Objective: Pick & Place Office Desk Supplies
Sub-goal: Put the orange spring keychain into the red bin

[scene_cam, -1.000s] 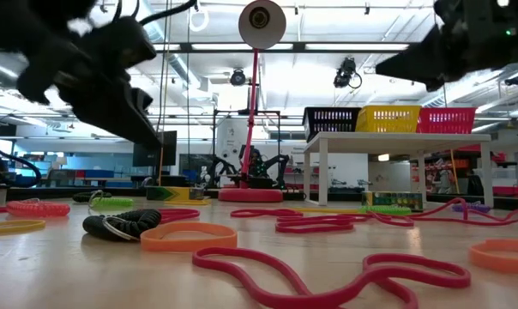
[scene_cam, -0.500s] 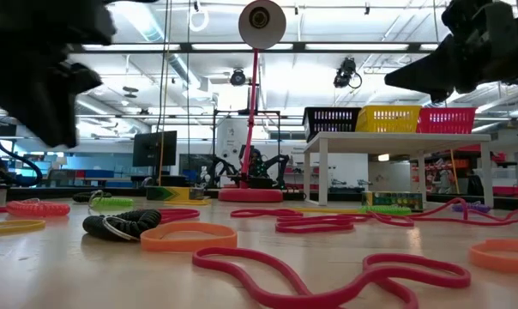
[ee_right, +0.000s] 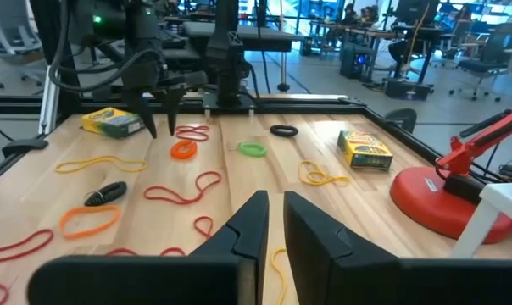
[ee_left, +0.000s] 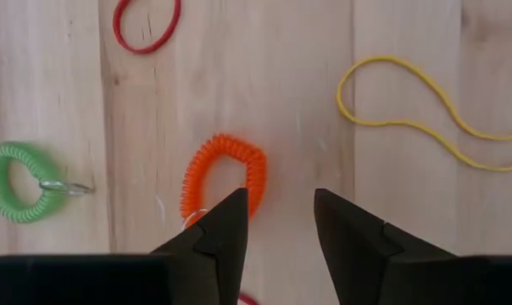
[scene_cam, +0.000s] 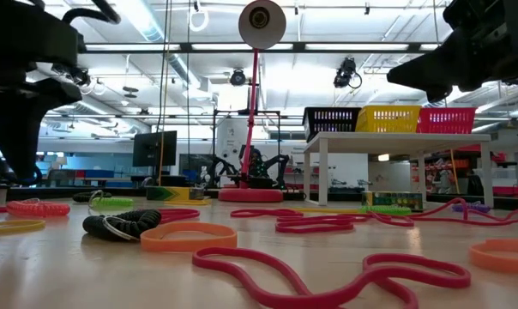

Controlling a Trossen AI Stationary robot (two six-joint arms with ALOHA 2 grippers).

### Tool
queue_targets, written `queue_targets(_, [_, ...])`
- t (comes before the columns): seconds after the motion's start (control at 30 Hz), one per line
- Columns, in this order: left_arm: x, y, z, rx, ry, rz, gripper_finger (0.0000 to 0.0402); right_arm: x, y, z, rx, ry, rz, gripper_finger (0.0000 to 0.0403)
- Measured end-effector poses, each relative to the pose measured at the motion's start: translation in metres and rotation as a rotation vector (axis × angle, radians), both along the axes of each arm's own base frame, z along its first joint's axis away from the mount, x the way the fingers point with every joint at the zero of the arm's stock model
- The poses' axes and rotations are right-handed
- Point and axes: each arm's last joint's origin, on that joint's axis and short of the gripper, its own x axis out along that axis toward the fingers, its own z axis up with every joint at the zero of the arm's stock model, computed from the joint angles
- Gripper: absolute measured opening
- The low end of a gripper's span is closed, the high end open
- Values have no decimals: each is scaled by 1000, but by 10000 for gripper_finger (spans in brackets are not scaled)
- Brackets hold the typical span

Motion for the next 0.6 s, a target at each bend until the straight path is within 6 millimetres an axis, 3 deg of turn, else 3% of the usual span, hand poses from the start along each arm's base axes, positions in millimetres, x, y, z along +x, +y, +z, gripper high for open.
queue_targets(0.37, [-1, -3, -5, -117, 111, 21, 149, 0, 0, -1, -4, 8, 0, 51])
queue_targets(0.6, [-3, -2, -9, -95, 137, 51, 165, 0, 0, -2, -7, 17, 0, 51])
